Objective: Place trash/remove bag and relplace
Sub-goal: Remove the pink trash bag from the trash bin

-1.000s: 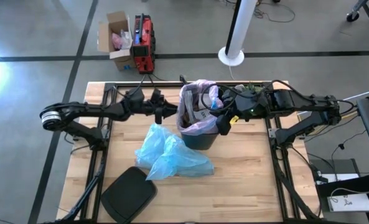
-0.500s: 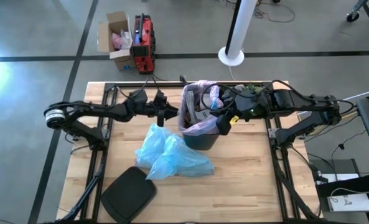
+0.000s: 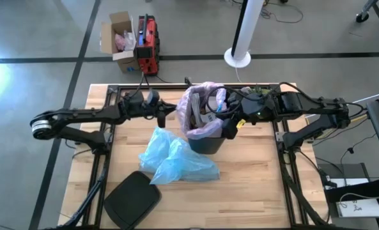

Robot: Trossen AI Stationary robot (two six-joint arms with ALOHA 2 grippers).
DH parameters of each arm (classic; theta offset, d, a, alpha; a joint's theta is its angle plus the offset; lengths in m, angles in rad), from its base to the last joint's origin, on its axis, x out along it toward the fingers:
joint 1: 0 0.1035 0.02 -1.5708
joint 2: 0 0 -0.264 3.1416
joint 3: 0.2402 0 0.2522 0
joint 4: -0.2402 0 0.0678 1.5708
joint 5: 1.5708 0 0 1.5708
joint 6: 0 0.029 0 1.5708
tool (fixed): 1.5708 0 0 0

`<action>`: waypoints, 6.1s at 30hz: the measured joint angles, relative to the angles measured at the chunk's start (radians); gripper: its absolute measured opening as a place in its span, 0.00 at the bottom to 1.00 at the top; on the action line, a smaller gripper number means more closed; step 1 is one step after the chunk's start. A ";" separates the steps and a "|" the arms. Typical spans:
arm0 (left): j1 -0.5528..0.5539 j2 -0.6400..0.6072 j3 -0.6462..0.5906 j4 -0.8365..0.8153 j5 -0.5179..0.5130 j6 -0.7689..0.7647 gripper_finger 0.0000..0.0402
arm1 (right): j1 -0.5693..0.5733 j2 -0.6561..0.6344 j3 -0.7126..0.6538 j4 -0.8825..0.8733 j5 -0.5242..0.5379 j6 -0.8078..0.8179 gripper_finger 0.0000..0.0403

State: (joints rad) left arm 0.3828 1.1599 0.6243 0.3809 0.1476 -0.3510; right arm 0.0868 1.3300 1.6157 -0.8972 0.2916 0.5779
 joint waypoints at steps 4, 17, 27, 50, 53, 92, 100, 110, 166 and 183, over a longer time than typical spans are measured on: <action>0.000 -0.060 0.000 -0.007 -0.056 0.005 0.00 | 0.000 0.000 0.000 -0.002 0.000 -0.003 0.02; 0.000 -0.234 0.019 0.103 -0.039 -0.160 0.00 | 0.000 0.000 0.000 0.489 0.024 -0.226 0.02; -0.035 -0.169 0.315 0.107 0.028 -0.185 0.00 | -0.024 0.000 0.000 0.722 0.027 -0.384 0.02; -0.021 -0.006 0.877 -1.176 -0.216 0.273 0.11 | -0.024 -0.052 0.001 0.694 0.165 -0.648 0.02; -0.010 -0.029 0.758 -1.059 -0.182 0.083 0.21 | -0.024 -0.053 0.001 0.687 0.165 -0.650 0.02; 0.046 -0.022 0.214 -0.100 0.129 -0.463 0.08 | -0.021 -0.053 0.001 0.572 0.163 -0.618 0.02; 0.046 -0.024 0.214 0.064 0.191 -0.566 0.01 | -0.021 -0.053 0.000 0.572 0.164 -0.629 0.02; 0.045 -0.019 0.355 0.386 0.185 -0.709 0.00 | -0.022 -0.053 -0.001 0.830 0.147 -0.761 0.02; -0.042 0.629 1.716 -0.121 0.151 -0.612 0.00 | -0.204 0.267 0.438 0.833 -0.045 -0.984 0.02; -0.059 0.596 1.719 -0.087 0.152 -0.625 0.00 | -0.260 0.317 0.441 0.541 -0.004 -0.838 0.02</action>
State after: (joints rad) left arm 0.3234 1.7558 2.3436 0.2935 0.2993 -0.9756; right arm -0.1729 1.6474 2.0566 -0.3566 0.2876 -0.2602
